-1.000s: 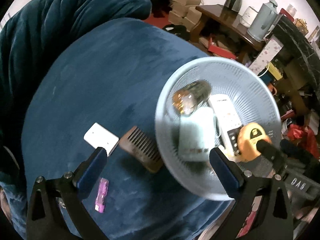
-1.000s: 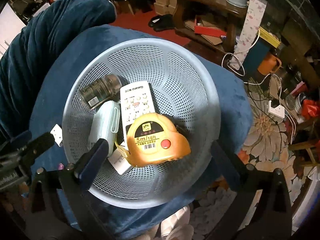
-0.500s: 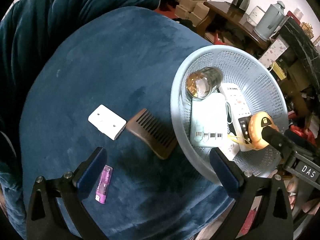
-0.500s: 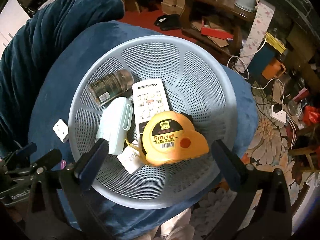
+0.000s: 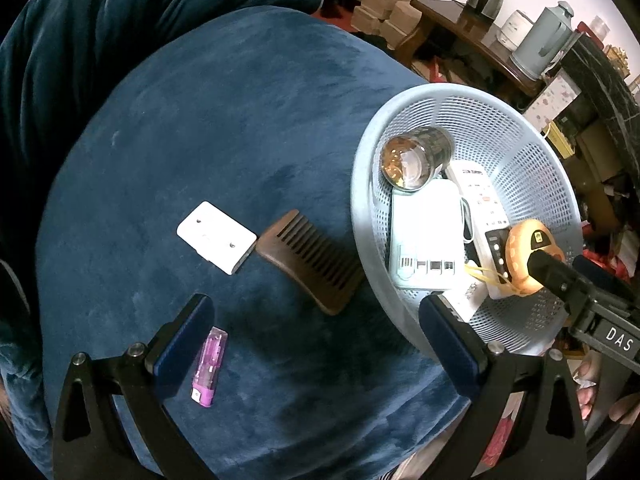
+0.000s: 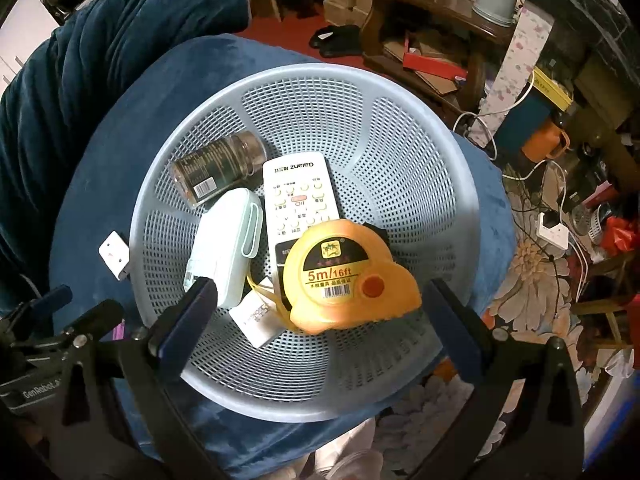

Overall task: Organize rigid objects
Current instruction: 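Withdraw both tools from the basket toward the remaining items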

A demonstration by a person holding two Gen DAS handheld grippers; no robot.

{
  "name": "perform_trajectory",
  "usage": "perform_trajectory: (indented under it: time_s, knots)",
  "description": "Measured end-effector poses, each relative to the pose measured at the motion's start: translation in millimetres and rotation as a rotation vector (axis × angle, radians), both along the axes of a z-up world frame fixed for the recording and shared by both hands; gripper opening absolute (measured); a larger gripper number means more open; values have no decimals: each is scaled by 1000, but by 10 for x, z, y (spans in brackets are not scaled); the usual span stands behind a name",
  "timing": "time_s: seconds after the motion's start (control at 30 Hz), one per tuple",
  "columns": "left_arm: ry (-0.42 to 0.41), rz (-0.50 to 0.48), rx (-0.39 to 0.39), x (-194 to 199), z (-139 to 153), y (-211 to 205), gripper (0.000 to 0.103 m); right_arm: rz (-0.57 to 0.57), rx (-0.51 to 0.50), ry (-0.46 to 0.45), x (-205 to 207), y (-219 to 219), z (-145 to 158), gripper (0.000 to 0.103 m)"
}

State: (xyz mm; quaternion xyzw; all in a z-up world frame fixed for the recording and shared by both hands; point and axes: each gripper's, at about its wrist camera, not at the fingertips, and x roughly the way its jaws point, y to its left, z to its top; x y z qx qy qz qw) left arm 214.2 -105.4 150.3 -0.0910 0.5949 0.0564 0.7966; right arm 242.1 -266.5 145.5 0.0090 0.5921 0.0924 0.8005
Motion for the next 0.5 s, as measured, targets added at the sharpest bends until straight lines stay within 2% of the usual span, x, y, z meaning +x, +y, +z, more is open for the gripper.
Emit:
perform_trajectory:
  time_s: [0.5]
  knots:
    - [2,19,-6,-39,-20,97,102,18,-13,3,0,48,-27,103]
